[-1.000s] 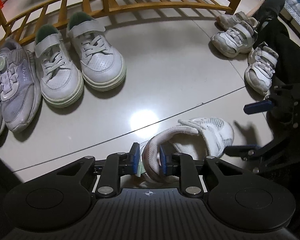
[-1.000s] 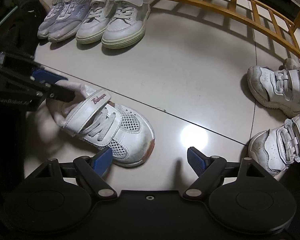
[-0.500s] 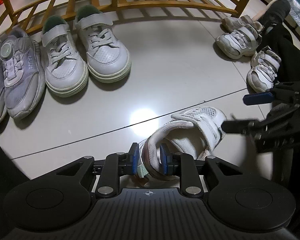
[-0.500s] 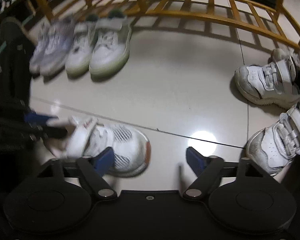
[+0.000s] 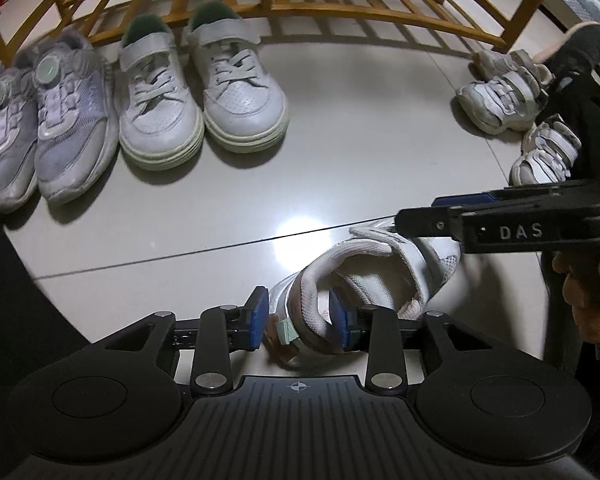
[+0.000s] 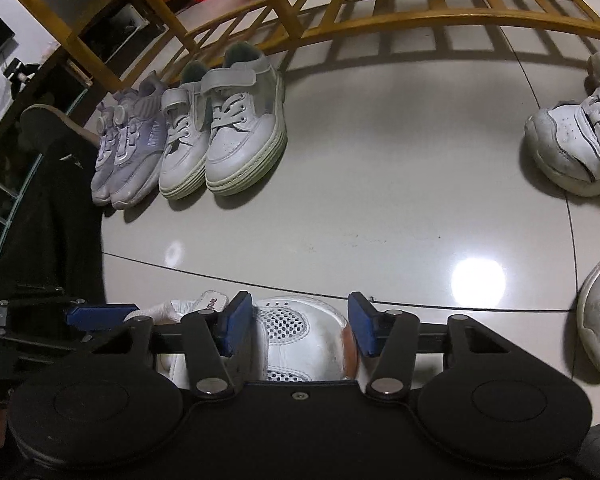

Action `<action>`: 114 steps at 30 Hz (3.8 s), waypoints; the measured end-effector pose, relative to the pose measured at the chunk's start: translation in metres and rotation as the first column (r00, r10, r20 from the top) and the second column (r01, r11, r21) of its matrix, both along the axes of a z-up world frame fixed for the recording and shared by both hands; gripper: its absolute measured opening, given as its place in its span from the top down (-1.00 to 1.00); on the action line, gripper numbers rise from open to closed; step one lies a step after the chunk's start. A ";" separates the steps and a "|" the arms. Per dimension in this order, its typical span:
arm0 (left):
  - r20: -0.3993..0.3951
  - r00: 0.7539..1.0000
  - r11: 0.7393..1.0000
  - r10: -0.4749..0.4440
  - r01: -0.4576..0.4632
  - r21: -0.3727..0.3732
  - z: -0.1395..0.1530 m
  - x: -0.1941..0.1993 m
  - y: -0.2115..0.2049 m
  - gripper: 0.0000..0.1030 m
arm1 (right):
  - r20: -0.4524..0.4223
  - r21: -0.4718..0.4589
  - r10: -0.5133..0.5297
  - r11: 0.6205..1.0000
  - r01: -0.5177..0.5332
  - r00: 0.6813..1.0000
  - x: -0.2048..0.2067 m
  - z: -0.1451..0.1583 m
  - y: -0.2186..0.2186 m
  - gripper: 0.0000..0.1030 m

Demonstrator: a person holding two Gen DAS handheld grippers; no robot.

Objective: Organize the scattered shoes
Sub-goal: 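Close the right gripper on the shoe while the left gripper holds its heel, then open the left gripper while the right gripper holds the shoe, then carry the pink-lined white shoe with the right gripper to the rack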

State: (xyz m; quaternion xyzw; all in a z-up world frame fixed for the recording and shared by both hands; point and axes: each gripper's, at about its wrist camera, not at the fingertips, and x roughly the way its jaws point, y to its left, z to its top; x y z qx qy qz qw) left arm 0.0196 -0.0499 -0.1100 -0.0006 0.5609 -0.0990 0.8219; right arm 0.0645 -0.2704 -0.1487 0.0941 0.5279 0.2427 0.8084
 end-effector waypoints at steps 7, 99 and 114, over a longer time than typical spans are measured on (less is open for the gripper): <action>-0.001 1.000 1.000 -0.013 0.013 0.012 -0.004 0.004 -0.007 0.45 | -0.009 -0.021 0.004 1.000 -0.004 1.000 -0.006 0.003 -0.004 -0.11; 0.097 0.988 0.983 0.121 -0.105 -0.153 0.006 0.013 0.023 -0.10 | 0.000 -0.341 0.411 0.857 -0.387 0.912 -0.052 0.010 0.070 -0.25; 0.092 0.987 0.984 0.134 -0.122 -0.129 -0.003 0.012 0.028 -0.13 | 0.105 -0.363 0.140 0.927 -0.093 0.985 0.035 0.020 0.035 -0.22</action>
